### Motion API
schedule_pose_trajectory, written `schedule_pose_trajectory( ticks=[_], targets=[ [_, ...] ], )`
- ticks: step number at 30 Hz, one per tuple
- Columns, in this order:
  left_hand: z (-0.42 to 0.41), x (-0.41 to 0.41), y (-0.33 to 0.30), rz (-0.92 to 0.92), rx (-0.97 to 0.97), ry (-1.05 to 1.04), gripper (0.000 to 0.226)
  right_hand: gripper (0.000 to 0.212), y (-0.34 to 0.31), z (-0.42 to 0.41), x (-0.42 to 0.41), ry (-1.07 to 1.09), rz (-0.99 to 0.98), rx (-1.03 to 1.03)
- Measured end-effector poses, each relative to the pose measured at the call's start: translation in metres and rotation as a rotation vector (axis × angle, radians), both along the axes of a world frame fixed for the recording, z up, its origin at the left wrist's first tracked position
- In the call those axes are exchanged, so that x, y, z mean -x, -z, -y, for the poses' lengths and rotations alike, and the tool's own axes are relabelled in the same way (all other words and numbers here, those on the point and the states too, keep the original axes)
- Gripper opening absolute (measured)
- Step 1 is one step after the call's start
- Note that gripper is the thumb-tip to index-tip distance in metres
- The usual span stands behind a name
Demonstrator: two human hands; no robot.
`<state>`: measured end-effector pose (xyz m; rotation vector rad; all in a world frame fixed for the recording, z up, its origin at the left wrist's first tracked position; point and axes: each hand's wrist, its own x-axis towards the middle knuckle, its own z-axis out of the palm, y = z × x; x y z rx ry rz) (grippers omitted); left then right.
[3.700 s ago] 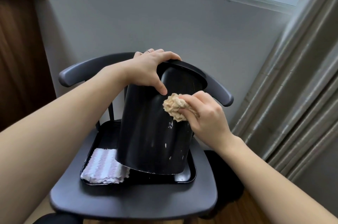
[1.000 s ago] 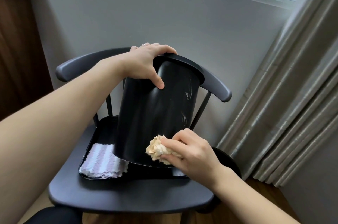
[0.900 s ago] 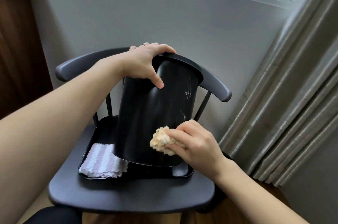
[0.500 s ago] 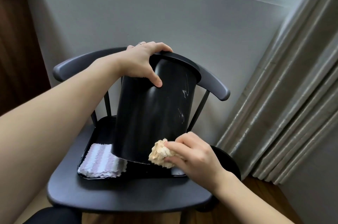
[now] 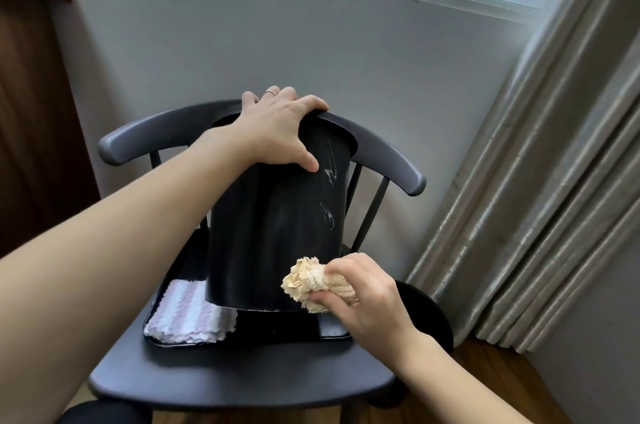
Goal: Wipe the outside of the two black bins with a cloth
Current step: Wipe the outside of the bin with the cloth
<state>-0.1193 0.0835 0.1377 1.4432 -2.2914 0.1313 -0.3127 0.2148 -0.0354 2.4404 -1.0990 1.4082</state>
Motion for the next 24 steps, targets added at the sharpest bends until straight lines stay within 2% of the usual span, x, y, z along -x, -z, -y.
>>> schedule_pose_trajectory(
  ticks=[7,16,21,24],
  targets=[
    [-0.002,-0.011,-0.003,-0.171,-0.065,0.038,0.092,0.031,-0.005,-0.003,0.001,-0.056,0.0,-0.039],
    [-0.004,-0.009,-0.007,-0.146,-0.121,0.117,0.091,0.009,-0.02,0.008,0.011,-0.098,-0.361,0.089],
    [-0.005,-0.015,-0.008,-0.154,-0.162,0.167,0.089,0.02,-0.066,0.04,0.003,0.063,-0.154,0.159],
    [-0.006,-0.016,-0.008,-0.148,-0.152,0.164,0.089,0.022,-0.066,0.044,0.0,0.072,-0.107,0.157]
  ],
)
